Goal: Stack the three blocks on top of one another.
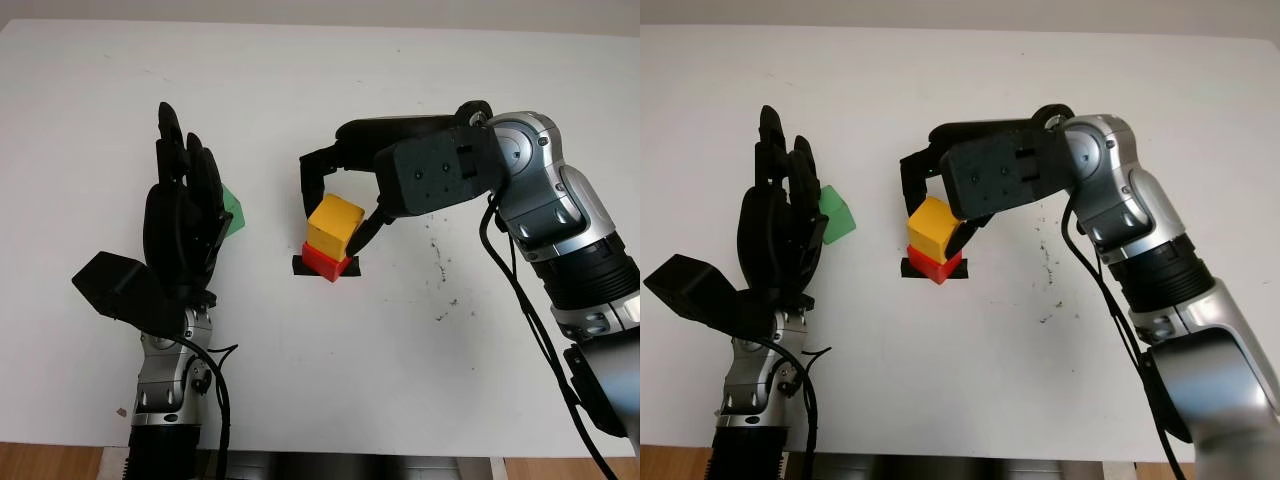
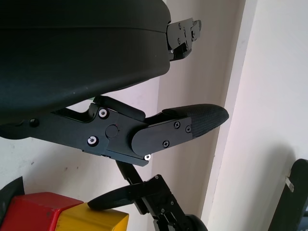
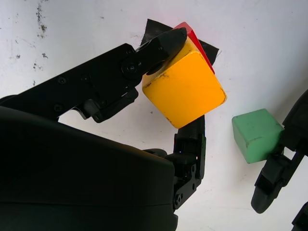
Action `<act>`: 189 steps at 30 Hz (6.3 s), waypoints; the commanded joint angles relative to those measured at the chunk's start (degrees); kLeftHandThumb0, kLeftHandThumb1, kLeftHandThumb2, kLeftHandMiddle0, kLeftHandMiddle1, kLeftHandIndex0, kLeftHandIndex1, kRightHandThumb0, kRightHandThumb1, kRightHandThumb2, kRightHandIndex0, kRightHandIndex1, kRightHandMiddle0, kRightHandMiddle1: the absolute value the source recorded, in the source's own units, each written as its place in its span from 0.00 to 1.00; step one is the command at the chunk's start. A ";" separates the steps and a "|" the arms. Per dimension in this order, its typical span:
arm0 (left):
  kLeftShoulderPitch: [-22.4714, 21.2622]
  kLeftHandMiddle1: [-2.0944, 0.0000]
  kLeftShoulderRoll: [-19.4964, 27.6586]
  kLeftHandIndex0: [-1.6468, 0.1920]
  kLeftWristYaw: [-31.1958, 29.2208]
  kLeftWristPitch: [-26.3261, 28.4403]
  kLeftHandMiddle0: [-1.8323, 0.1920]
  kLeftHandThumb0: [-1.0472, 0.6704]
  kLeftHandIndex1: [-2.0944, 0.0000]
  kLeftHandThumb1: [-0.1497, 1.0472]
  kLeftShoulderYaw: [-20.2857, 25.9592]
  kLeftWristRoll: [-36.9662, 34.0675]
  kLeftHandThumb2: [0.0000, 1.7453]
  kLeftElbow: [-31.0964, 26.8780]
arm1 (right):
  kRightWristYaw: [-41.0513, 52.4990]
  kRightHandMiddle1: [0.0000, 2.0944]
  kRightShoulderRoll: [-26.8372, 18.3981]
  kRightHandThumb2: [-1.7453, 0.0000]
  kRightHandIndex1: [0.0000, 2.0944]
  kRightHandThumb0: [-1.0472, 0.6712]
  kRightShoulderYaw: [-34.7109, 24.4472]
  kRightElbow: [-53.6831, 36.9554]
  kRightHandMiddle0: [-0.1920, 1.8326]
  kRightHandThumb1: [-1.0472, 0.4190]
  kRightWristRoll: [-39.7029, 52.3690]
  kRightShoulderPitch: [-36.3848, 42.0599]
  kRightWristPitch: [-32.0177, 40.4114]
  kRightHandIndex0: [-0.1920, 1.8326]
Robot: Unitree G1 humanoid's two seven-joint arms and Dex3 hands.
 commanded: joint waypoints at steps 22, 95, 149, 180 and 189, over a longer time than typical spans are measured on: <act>0.91 0.98 -0.19 1.00 0.03 -0.50 1.00 0.25 1.00 1.00 -0.33 0.32 0.36 -0.16 | 0.99 0.44 0.17 0.97 0.01 0.29 0.85 -0.07 0.15 0.12 -0.35 0.16 2.01 0.17; -3.81 0.97 10.49 0.98 -6.08 -0.58 0.97 0.26 0.97 1.00 5.07 -1.95 0.34 3.60 | -43.74 0.00 22.15 0.57 0.00 0.16 -27.55 -19.69 0.00 0.00 31.03 40.72 4.97 0.00; -40.31 0.97 51.83 0.74 -18.69 -30.85 0.95 0.31 0.97 0.83 -25.95 57.71 0.03 29.72 | -46.26 0.00 21.90 0.56 0.00 0.18 -28.90 -19.95 0.00 0.00 31.99 41.04 5.73 0.00; -42.86 0.97 50.55 0.72 0.82 -36.26 0.87 0.31 0.47 0.87 -32.96 67.04 0.03 41.29 | -46.40 0.00 21.17 0.57 0.00 0.17 -30.67 -20.43 0.00 0.00 32.47 41.13 5.46 0.00; -43.73 0.97 49.40 0.73 5.42 -38.68 0.85 0.34 0.33 0.95 -33.70 65.84 0.04 46.36 | -46.54 0.00 21.33 0.58 0.00 0.17 -30.87 -20.55 0.00 0.00 32.61 41.70 5.28 0.00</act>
